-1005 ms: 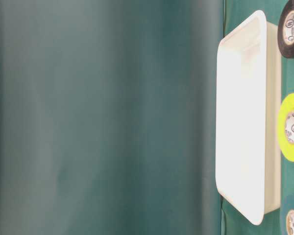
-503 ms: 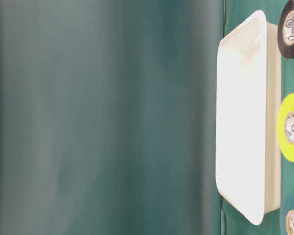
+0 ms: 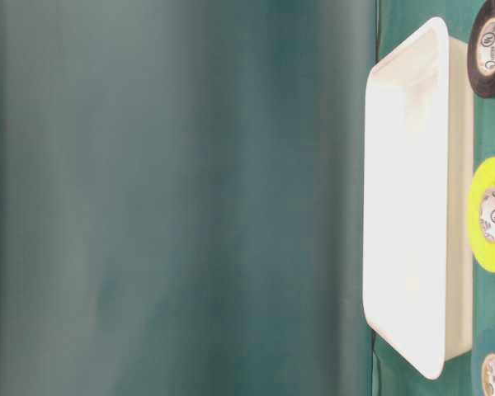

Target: Place the tape from the fixed location into the white case.

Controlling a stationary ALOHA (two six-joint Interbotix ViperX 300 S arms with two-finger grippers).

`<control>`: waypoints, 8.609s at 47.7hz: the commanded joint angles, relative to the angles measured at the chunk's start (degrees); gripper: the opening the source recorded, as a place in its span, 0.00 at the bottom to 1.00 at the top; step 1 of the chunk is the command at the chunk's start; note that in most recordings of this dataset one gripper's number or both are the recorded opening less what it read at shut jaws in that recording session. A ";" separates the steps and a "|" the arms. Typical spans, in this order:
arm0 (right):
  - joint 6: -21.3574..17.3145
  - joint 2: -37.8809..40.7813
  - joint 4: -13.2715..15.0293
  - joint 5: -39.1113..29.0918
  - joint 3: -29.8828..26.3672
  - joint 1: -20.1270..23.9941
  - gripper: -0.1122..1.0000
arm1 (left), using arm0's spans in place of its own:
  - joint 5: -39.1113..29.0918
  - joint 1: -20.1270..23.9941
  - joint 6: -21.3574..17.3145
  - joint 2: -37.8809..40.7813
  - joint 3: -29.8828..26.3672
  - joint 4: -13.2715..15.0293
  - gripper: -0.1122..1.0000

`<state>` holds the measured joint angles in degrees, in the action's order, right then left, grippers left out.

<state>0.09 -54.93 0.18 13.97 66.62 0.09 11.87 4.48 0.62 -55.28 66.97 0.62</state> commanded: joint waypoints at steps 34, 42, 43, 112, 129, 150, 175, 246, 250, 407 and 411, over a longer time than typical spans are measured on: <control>0.18 0.44 0.62 -0.26 -1.85 0.00 0.10 | -0.35 -1.05 0.18 0.79 -1.23 0.09 1.00; 0.26 0.44 0.62 -0.53 -1.85 0.00 0.10 | -0.44 -0.88 0.18 0.79 -1.32 0.09 1.00; 0.18 0.44 0.62 -0.53 -1.85 0.00 0.10 | -0.44 -0.88 0.18 0.70 -1.32 0.09 1.00; 0.35 0.44 0.70 -2.02 -2.55 0.09 0.10 | 7.56 1.67 -0.35 24.26 -14.94 0.09 1.00; 0.53 0.44 0.97 -2.64 -2.46 0.09 0.10 | 7.56 1.49 -0.79 42.71 -32.61 -0.09 1.00; 0.53 0.44 1.58 -3.16 -2.37 0.00 0.10 | 3.96 -0.09 -3.16 55.02 -47.90 -0.18 1.00; 0.53 0.44 1.67 -3.16 -2.37 0.00 0.10 | -2.72 0.00 -4.22 58.71 -53.70 0.09 1.00; 0.00 0.79 1.58 -4.57 -2.29 0.09 0.10 | -79.98 -1.58 -10.90 76.73 -98.53 -0.26 1.00; 0.00 0.79 1.58 -4.57 -2.37 0.00 0.10 | -79.98 -1.58 -10.90 76.82 -98.44 -0.26 1.00; 0.09 2.55 1.58 -5.01 -1.76 0.09 0.10 | -59.50 -3.52 -37.18 86.13 -78.66 -0.88 0.99; 0.09 2.64 1.49 -5.01 -1.76 0.00 0.10 | -58.80 -3.60 -37.18 86.48 -78.49 -0.88 0.99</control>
<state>0.09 -52.65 1.76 8.79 65.83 0.09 -47.72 1.05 -36.83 32.17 -10.99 -0.44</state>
